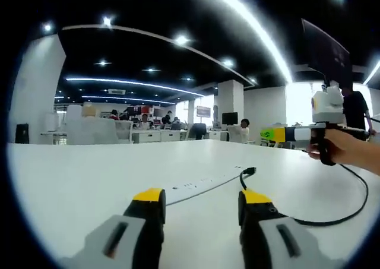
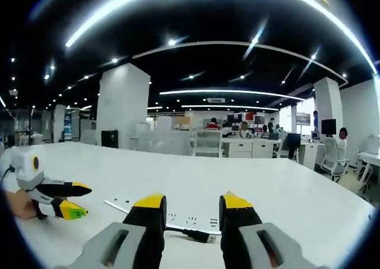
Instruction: Locate the USB plug end of the data cable currently connected to the USB port on the desk. Grip the plug, withdraw it from the port, and place it onto the desktop.
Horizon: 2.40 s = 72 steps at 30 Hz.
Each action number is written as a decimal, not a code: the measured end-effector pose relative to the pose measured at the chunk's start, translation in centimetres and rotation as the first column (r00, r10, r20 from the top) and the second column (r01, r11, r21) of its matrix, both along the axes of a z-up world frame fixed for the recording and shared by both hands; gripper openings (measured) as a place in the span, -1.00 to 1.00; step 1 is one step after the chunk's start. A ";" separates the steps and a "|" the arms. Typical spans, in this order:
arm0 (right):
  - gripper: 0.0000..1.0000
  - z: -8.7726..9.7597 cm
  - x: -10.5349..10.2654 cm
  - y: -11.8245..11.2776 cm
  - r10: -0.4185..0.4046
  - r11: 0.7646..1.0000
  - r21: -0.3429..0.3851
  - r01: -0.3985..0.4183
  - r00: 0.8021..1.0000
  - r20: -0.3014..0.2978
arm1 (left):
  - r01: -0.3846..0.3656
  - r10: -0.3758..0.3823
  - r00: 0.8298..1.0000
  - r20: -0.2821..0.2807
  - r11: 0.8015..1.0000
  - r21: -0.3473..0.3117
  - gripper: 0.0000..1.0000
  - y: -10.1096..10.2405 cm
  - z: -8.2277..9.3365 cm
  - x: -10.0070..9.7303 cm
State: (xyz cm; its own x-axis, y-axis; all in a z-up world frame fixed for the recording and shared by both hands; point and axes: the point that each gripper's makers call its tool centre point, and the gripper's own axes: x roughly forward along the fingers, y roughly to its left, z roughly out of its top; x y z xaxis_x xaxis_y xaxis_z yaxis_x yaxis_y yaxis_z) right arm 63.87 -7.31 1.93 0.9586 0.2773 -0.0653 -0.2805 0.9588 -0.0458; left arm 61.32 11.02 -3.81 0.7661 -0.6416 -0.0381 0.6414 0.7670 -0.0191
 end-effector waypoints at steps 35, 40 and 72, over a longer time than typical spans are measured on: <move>-0.26 2.2 -8.8 2.4 -0.013 0.996 -0.091 0.018 0.999 0.052 | -0.021 0.012 0.995 0.103 0.996 0.091 0.02 4.5 5.4 -6.9; -0.18 1.9 -10.2 2.8 -0.014 0.995 -0.101 0.016 1.000 0.022 | -0.009 0.003 0.995 0.097 0.998 0.069 0.03 5.1 6.1 -8.4; -0.20 5.4 -18.4 3.4 -0.014 0.997 -0.072 0.025 0.990 0.139 | -0.128 0.109 0.978 0.180 0.987 0.101 0.13 13.2 11.2 -16.7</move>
